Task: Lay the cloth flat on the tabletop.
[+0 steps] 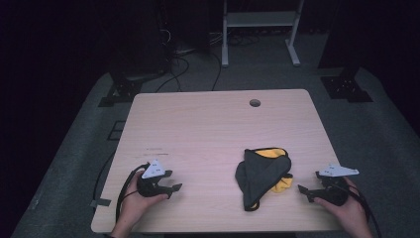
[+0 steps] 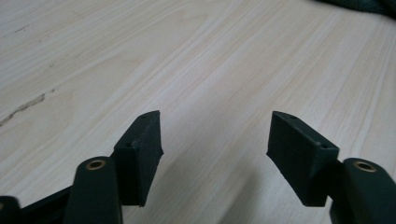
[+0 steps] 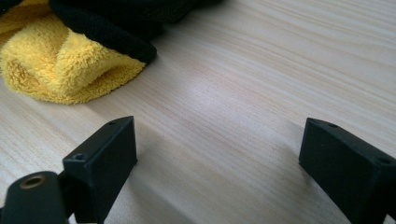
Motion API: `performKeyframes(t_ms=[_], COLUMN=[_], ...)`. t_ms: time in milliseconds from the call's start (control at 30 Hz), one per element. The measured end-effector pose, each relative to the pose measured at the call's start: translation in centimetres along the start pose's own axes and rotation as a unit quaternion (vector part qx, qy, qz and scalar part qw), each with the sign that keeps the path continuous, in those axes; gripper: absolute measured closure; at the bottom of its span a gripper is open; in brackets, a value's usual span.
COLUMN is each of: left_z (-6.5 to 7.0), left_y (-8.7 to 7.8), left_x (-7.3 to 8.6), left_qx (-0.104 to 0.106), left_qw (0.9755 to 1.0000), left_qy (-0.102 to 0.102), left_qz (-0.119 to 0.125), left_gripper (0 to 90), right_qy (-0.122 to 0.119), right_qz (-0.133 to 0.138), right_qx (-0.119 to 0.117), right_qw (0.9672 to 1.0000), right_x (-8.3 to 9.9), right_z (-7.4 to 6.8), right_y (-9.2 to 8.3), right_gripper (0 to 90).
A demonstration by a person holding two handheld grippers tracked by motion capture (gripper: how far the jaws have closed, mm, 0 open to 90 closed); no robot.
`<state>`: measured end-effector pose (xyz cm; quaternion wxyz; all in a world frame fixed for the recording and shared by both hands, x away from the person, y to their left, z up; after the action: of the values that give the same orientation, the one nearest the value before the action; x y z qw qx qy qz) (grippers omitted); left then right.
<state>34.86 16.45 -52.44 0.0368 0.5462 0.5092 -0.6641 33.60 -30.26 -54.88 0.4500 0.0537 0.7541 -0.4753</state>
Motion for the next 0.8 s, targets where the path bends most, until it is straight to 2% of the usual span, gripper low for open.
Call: performKeyframes(t_ms=[100, 333, 567, 800], left_z=[0.5, 1.2, 2.3, 3.6], left_y=[0.2, 0.4, 0.9, 1.5], left_x=[-1.1, -2.7, -4.9, -6.3], left_qx=[0.013, 0.028, 0.048, 0.067], left_qw=[0.9999, 0.9994, 0.9983, 0.9973], left_qy=[0.001, -0.005, -0.008, -0.004], left_qz=[0.008, 0.019, 0.031, 0.030], left_gripper=[39.6, 45.7, 46.9, 48.6], right_qy=[0.000, -0.002, -0.001, 0.000], right_qz=[0.000, 0.000, -0.001, 0.000], right_qx=[0.000, 0.000, 0.000, 0.000], right_qw=[1.0000, 1.0000, 1.0000, 1.0000], right_x=[0.0, 0.0, 0.0, 0.0], right_z=[0.0, 0.0, 0.0, 0.0], right_y=[0.0, 0.0, 0.0, 0.0], right_gripper=[10.1, 10.1, 10.1, 10.2])
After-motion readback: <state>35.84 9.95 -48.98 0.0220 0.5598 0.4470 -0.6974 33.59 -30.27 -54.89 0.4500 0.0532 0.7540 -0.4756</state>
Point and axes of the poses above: each handheld gripper's, and its own axes: y roughly forward along the jaws, x roughly out of its underside, z roughly to its right, the point moved 9 cm from there along y, roughly forward along the jaws, and after that the axes turned 11 degrees about -x, right-handed, at the moved point
